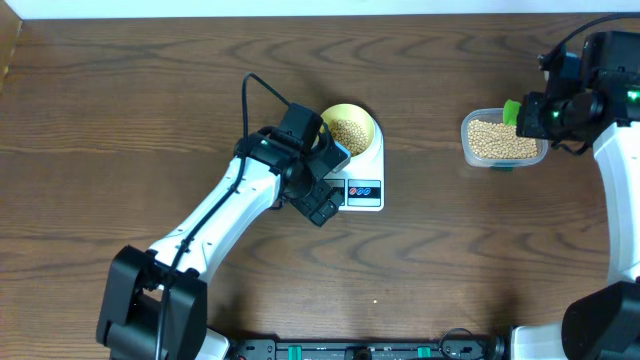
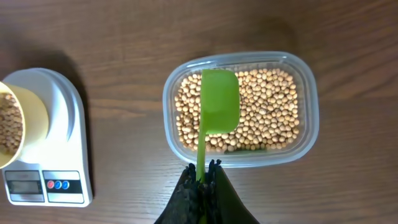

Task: Scoop item into bowl and weigh 50g on scale

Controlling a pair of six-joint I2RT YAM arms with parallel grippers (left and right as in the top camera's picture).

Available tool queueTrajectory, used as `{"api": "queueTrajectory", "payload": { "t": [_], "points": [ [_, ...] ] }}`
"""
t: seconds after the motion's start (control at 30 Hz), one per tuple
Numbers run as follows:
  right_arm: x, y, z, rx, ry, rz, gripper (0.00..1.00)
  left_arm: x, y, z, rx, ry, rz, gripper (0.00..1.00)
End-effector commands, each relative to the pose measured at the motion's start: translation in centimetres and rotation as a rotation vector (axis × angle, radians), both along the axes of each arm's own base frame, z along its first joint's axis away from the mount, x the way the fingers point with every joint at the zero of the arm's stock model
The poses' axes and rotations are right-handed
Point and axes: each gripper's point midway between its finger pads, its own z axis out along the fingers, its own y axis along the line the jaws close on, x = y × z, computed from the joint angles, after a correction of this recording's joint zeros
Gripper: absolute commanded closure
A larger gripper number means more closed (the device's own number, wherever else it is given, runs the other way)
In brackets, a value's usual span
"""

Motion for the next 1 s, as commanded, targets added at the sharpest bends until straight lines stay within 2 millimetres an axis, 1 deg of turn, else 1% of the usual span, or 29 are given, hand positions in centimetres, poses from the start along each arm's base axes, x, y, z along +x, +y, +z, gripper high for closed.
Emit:
{"api": "queueTrajectory", "payload": {
  "t": [0.0, 0.2, 0.27, 0.43, 0.67, 0.83, 0.97],
  "points": [
    [-0.4, -0.1, -1.7, 0.004, 0.031, 0.006, 0.99, -0.1, 0.9, -1.6, 0.055, 0.002, -0.008, 0.02],
    [-0.3, -0.2, -3.2, 0.005, 0.039, 0.005, 0.99, -0.6, 1.1, -3.3, 0.053, 0.0, -0.007, 0.02],
    [-0.2, -0.2, -3.6, 0.005, 0.036, 0.005, 0.99, -0.5, 1.1, -3.5, 0.05, -0.007, -0.007, 0.02],
    [-0.4, -0.1, -5.4, 0.006, 0.04, 0.005, 0.99, 0.0, 0.9, -3.5, 0.04, -0.028, -0.006, 0.02],
    [0.0, -0.2, -7.4, 0.002, 0.011, 0.005, 0.99, 0.0, 0.8, -3.5, 0.038, -0.031, -0.006, 0.02],
    [0.1, -0.2, -8.3, 0.005, -0.001, -0.005, 0.99, 0.0, 0.8, -3.5, 0.038, -0.031, -0.006, 0.02],
    [0.1, -0.2, -8.5, 0.005, -0.003, -0.005, 0.99, 0.0, 0.8, -3.5, 0.038, -0.032, -0.006, 0.02]
  ]
}}
